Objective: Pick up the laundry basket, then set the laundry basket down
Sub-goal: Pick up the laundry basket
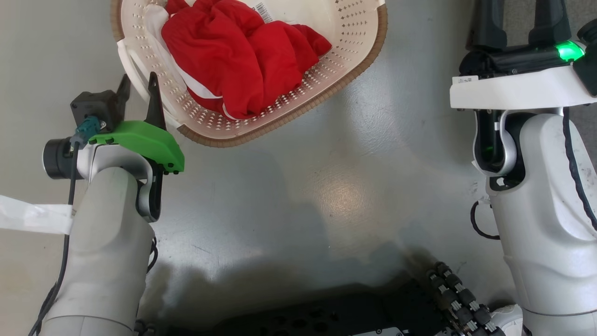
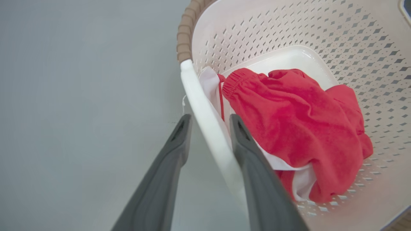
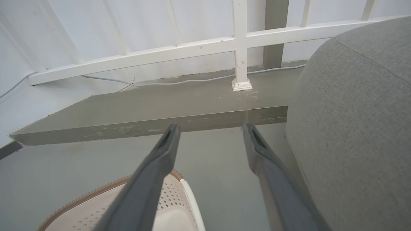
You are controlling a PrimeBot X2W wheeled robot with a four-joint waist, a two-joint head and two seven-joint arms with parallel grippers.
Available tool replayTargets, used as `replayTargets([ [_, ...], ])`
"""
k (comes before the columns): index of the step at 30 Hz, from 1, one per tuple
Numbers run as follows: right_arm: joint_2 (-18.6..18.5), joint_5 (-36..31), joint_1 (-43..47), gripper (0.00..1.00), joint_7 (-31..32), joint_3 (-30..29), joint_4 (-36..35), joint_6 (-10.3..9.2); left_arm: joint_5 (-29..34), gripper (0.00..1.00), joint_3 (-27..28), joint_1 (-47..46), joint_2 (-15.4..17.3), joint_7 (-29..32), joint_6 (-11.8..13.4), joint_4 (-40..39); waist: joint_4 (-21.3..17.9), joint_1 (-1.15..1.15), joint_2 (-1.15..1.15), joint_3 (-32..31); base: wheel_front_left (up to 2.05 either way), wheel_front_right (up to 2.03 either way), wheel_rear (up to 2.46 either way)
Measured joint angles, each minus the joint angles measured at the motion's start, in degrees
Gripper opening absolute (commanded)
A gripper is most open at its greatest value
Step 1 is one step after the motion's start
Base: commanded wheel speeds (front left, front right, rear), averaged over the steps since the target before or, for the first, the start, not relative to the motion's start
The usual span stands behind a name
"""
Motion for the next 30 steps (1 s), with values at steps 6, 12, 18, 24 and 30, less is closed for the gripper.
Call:
replayTargets([
  [6,-0.01,0.05,-0.2,1.0,0.0,0.0,0.0,0.0,0.37,0.47,0.01,-0.66,-0.18,0.0,0.01,0.68,-0.09,0.0,0.0,-0.05,0.0,0.0,0.0],
  [12,-0.01,0.05,-0.26,1.0,0.0,0.01,0.01,-0.01,0.43,0.41,0.36,-0.98,-0.19,0.0,0.4,1.18,-0.11,0.0,0.0,-0.21,0.0,0.0,0.0],
  [18,-0.01,0.05,-0.29,1.0,0.0,0.08,0.03,-0.01,0.43,0.17,1.19,-1.38,-0.19,0.0,0.63,1.9,-0.1,0.0,0.0,-0.47,0.0,0.0,0.0],
  [24,0.0,0.49,-0.3,1.0,0.0,0.23,0.08,-0.01,0.83,0.0,1.4,-1.73,-0.19,0.02,0.73,2.5,-0.16,0.0,0.0,-0.87,0.0,0.0,0.0],
  [30,0.0,0.55,-0.3,1.0,0.0,0.23,0.27,-0.01,0.97,0.0,1.54,-1.75,-0.2,0.02,0.76,2.58,-0.21,0.0,0.0,-1.25,0.0,0.0,0.0],
])
